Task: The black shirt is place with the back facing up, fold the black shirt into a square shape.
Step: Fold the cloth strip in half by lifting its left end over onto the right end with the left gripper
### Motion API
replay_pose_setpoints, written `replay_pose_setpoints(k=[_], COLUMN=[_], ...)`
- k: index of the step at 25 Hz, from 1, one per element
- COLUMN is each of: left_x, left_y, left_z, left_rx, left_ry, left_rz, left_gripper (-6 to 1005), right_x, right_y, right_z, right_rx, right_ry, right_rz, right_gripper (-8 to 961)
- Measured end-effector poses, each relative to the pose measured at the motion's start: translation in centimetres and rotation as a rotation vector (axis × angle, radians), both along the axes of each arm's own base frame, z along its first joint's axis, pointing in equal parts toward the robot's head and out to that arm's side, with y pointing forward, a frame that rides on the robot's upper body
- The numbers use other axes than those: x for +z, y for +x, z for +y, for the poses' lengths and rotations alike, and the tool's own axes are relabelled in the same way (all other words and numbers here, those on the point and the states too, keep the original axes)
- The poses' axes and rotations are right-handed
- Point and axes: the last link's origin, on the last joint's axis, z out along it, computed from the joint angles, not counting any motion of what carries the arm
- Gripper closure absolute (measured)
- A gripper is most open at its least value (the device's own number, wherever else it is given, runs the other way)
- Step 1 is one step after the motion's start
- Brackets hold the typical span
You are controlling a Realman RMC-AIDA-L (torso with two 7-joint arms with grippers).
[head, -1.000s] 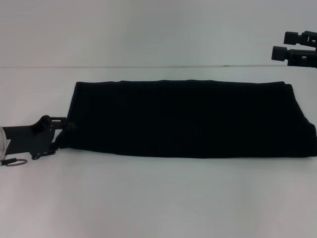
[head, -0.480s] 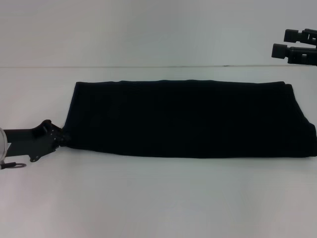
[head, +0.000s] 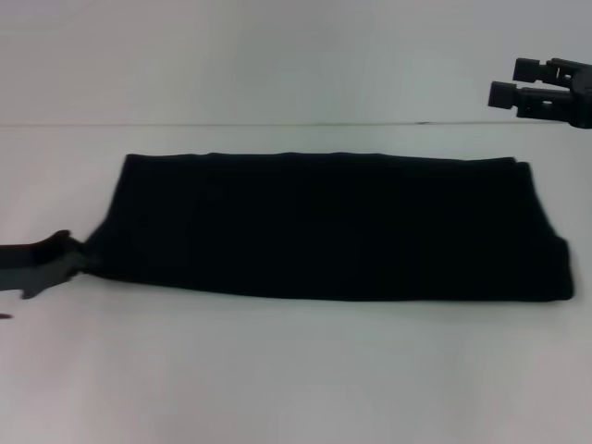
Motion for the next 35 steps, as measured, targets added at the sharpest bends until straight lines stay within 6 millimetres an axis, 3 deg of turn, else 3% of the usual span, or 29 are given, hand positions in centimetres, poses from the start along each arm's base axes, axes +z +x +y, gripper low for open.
replay_pose_setpoints(k=[11, 16, 21, 25, 29, 32, 35], left_x=[8.4, 9.3, 9.1, 9.2, 8.2, 4.8, -0.4], left_y=[-4.9, -5.5, -4.0, -0.2, 6.0, 11.2, 15.5], left_z=[-3.9, -4.3, -3.1, -0.8, 1.7, 2.9, 2.9], left_rx=[0.051, 0.069, 0.018, -0.101, -0.298, -0.438, -0.542], left_ry=[0.065, 0.073, 0.056, 0.05, 0.006, -0.081, -0.163], left_rz=[0.235, 0.257, 0.227, 0.122, -0.04, -0.164, -0.287], left_gripper=[970, 968, 967, 965, 964, 963, 962], right_x=[-2.3, -2.7, -2.4, -1.9, -1.3, -0.6, 0.2], right_y=[-1.6, -2.1, -2.0, -1.0, 0.0, 1.0, 2.1], right_z=[1.7, 2.0, 2.0, 2.1, 2.0, 1.7, 1.2], right_rx=[-0.028, -0.019, -0.018, -0.039, -0.058, -0.074, -0.089], right_ry=[0.037, 0.043, 0.065, 0.124, 0.168, 0.192, 0.205], right_rz=[0.013, 0.013, 0.026, 0.02, 0.01, -0.002, -0.018], right_gripper=[24, 24, 24, 24, 24, 25, 25])
